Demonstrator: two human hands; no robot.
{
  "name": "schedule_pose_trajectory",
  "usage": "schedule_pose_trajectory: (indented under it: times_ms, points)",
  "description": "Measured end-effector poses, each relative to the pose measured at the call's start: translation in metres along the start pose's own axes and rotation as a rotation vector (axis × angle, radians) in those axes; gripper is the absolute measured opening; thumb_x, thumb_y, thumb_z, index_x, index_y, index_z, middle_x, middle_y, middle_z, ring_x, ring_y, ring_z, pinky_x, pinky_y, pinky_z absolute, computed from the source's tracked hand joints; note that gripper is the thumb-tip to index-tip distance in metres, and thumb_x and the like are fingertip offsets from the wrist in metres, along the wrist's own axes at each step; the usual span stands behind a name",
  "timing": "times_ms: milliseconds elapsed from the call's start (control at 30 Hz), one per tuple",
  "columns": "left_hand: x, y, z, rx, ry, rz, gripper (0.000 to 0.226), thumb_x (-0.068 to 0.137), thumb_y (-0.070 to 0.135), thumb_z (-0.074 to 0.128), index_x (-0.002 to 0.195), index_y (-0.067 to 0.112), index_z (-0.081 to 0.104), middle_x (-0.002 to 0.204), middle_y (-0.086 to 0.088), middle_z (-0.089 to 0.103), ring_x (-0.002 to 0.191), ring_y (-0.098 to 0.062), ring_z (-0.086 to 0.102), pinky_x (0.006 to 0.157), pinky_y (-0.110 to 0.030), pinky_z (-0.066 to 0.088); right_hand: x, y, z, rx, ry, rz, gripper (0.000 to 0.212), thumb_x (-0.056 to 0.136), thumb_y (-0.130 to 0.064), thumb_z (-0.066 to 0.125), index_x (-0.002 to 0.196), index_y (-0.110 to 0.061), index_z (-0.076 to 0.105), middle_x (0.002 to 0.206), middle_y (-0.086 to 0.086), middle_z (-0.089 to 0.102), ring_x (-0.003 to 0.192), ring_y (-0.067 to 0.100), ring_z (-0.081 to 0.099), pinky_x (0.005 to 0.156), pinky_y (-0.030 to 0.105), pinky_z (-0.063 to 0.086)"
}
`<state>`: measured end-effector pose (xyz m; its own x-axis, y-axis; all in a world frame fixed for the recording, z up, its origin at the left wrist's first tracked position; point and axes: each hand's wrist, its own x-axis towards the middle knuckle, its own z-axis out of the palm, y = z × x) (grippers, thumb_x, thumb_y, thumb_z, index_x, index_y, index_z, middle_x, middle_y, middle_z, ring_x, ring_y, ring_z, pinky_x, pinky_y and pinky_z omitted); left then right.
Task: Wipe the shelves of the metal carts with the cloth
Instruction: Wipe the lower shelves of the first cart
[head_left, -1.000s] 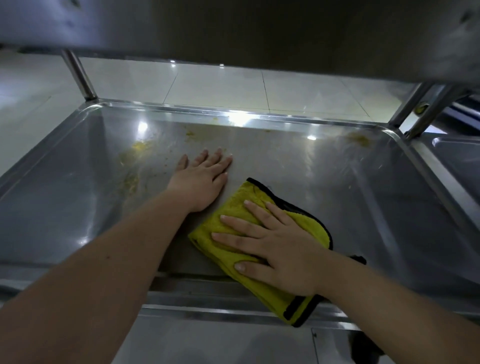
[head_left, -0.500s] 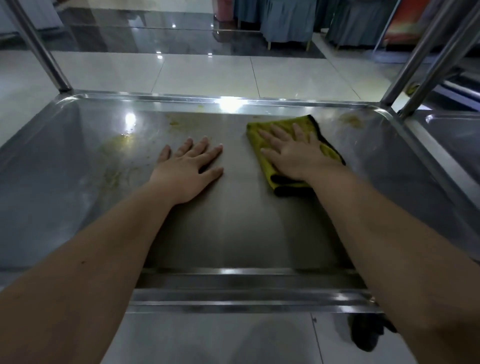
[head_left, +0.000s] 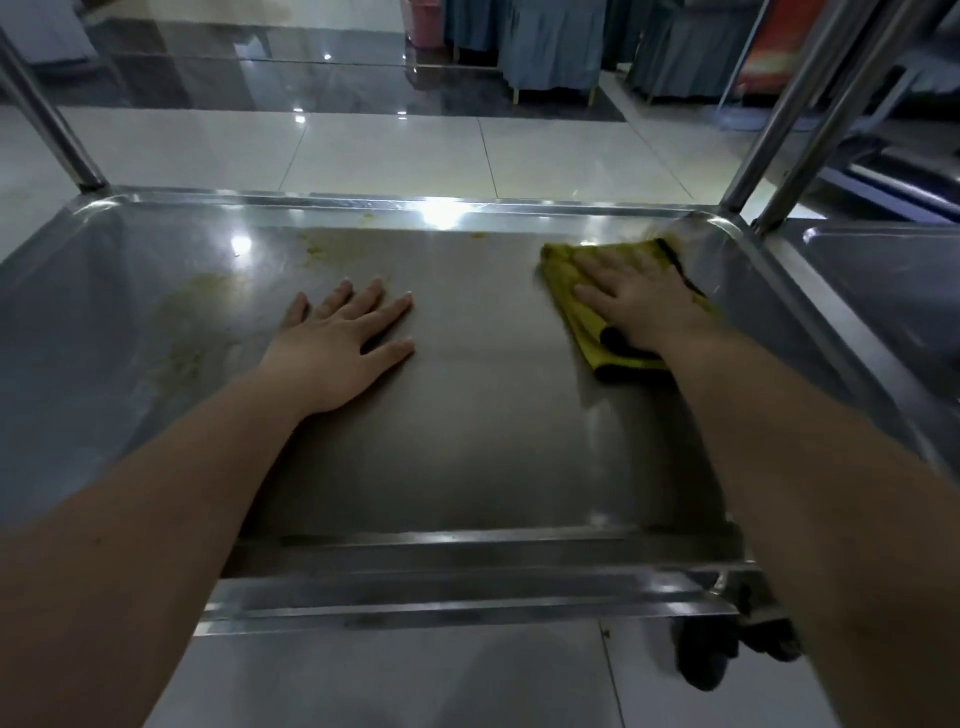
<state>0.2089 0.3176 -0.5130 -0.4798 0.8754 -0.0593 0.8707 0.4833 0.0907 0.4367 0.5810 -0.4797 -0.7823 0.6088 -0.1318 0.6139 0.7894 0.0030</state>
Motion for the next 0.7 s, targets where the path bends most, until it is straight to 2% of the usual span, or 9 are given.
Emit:
schedule_pose_trajectory:
  times_ms: [67, 100, 167, 300, 400, 500, 567, 700]
  points:
    - [0.001, 0.001, 0.002, 0.008, 0.009, -0.008, 0.068, 0.08, 0.081, 0.006, 0.144, 0.061, -0.002, 0.161, 0.019, -0.003, 0.149, -0.012, -0.002, 0.119, -0.049, -0.002, 0.017, -0.006, 0.003, 0.133, 0.005, 0.2, 0.057, 0.1, -0.057, 0.023, 0.152, -0.046, 0.003, 0.163, -0.013, -0.004, 0.149, 0.032, -0.006, 0.117, 0.059, -0.003]
    - [0.001, 0.001, 0.002, 0.008, 0.013, -0.011, 0.069, 0.08, 0.082, 0.007, 0.144, 0.061, -0.001, 0.161, 0.019, -0.002, 0.149, -0.012, -0.001, 0.119, -0.05, -0.001, 0.017, -0.016, 0.004, 0.17, 0.007, 0.222, 0.057, 0.099, -0.06, 0.019, 0.152, -0.048, 0.002, 0.163, -0.014, -0.004, 0.149, 0.033, -0.007, 0.116, 0.06, -0.004]
    - [0.003, 0.0, 0.0, -0.004, 0.014, -0.02, 0.07, 0.078, 0.083, 0.007, 0.145, 0.061, -0.001, 0.161, 0.019, -0.001, 0.149, -0.012, 0.0, 0.119, -0.05, -0.001, 0.003, -0.04, 0.005, 0.155, -0.011, 0.125, 0.057, 0.097, -0.063, 0.016, 0.15, -0.051, 0.0, 0.162, -0.016, -0.005, 0.149, 0.032, -0.009, 0.116, 0.06, -0.005]
    - [0.002, 0.003, -0.004, -0.01, 0.002, -0.015, 0.073, 0.076, 0.084, 0.007, 0.145, 0.06, 0.0, 0.161, 0.018, -0.001, 0.149, -0.013, 0.001, 0.119, -0.049, 0.0, -0.079, -0.071, 0.019, 0.003, 0.045, -0.306, 0.056, 0.091, -0.069, 0.004, 0.143, -0.058, -0.015, 0.161, -0.02, -0.008, 0.149, 0.028, -0.01, 0.117, 0.054, -0.006]
    - [0.001, 0.005, -0.01, -0.003, -0.037, -0.032, 0.069, 0.083, 0.078, 0.014, 0.147, 0.056, 0.002, 0.162, 0.016, -0.001, 0.15, -0.014, 0.001, 0.119, -0.05, -0.002, -0.143, -0.065, 0.025, 0.004, -0.036, -0.584, 0.056, 0.088, -0.072, 0.0, 0.139, -0.062, -0.019, 0.156, -0.029, -0.018, 0.145, 0.019, -0.025, 0.116, 0.045, -0.017]
    - [0.008, 0.027, -0.015, 0.024, -0.049, -0.047, 0.062, 0.095, 0.063, 0.024, 0.152, 0.045, 0.006, 0.162, 0.015, 0.001, 0.15, -0.015, -0.001, 0.118, -0.051, -0.007, -0.168, -0.051, 0.021, 0.026, -0.1, -0.588, 0.053, 0.09, -0.07, -0.001, 0.14, -0.063, -0.018, 0.152, -0.033, -0.025, 0.141, 0.011, -0.035, 0.115, 0.043, -0.021]
    - [0.018, 0.067, -0.013, -0.027, -0.047, 0.035, 0.059, 0.099, 0.053, 0.027, 0.153, 0.039, 0.009, 0.162, 0.013, 0.003, 0.15, -0.015, -0.002, 0.118, -0.049, -0.006, -0.168, -0.054, 0.017, 0.0, -0.116, -0.57, 0.053, 0.089, -0.069, -0.002, 0.139, -0.063, -0.019, 0.151, -0.032, -0.028, 0.14, 0.011, -0.036, 0.115, 0.044, -0.02]
    - [0.033, 0.133, 0.001, -0.093, 0.012, 0.116, 0.053, 0.102, 0.047, 0.019, 0.153, 0.04, 0.008, 0.163, 0.012, 0.001, 0.15, -0.015, -0.002, 0.118, -0.05, -0.006, -0.166, -0.056, 0.023, 0.028, -0.071, -0.592, 0.052, 0.089, -0.07, -0.005, 0.138, -0.064, -0.02, 0.153, -0.031, -0.025, 0.14, 0.012, -0.036, 0.114, 0.041, -0.023]
